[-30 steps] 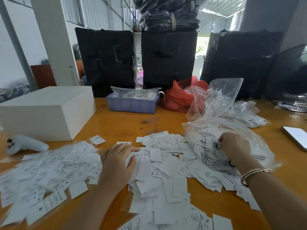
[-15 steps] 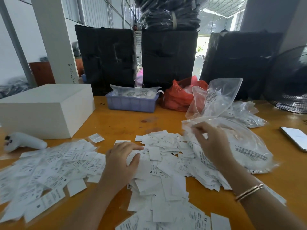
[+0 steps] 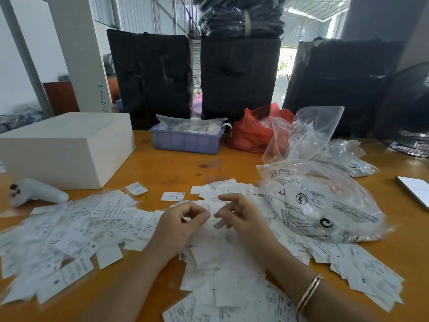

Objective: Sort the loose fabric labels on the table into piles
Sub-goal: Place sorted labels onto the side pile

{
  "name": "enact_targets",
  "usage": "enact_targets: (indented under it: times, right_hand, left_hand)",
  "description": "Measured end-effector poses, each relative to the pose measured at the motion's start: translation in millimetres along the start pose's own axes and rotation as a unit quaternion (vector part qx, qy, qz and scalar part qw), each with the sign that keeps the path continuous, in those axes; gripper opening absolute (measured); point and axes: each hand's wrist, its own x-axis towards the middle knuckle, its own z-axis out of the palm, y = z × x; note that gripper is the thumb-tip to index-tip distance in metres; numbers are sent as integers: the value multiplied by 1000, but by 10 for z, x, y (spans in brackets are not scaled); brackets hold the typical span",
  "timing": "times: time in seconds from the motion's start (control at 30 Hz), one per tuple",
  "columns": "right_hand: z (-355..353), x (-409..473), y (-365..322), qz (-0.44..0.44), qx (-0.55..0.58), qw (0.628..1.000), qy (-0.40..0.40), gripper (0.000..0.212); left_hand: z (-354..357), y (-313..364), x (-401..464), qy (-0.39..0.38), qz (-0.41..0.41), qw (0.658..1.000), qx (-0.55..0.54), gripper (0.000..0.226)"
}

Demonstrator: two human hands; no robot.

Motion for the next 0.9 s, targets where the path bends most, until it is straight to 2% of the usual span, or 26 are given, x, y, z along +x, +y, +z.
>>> enact_targets:
  times: [0.07,0.13,0.23,0.3,0.33,0.4,0.5,0.57,0.63,0.7,0.8,0.9]
  right_hand:
    - [-10,8,-2,-4,-63,997,39,23]
    - [5,6,17,-29,-240,970,33,20]
    - [123,-28,78,-40,-446,892,-62,49]
    - [187,-48,99,-46,-489,867,-90,63]
    - [200,-46,103,-46,-491,865,-93,63]
    - [194,-32,102,-39,-457,885,-81,47]
    - [136,1,72,-11,-302,953,-26,11]
    - [70,-14,35,-23,-182,983,17,29]
    - [-20,-33,20,-52,-109,992,37,45]
    - [-78,-46,21,-68,-72,994,42,52]
    - [-93,-52,39,-76,-51,995,35,48]
    - [-76,-71,27,-78,-16,996,32,33]
  left_hand:
    - [-7,16,4,40,-32,997,-55,8]
    - [-27,27,20,88,-55,987,-126,7]
    - [-62,25,44,138,-87,970,-181,5]
    - [-60,9,53,147,-99,968,-176,6]
    - [-59,6,52,146,-100,969,-170,7]
    - [-54,1,45,138,-93,972,-164,9]
    - [-51,-3,38,138,-87,974,-160,10]
    - [-50,4,37,142,-90,973,-160,11]
    - [-48,10,37,143,-94,972,-161,11]
    - [-52,16,32,138,-91,974,-156,9]
    - [-48,23,27,122,-78,977,-155,7]
    - [-39,21,32,111,-67,980,-149,6]
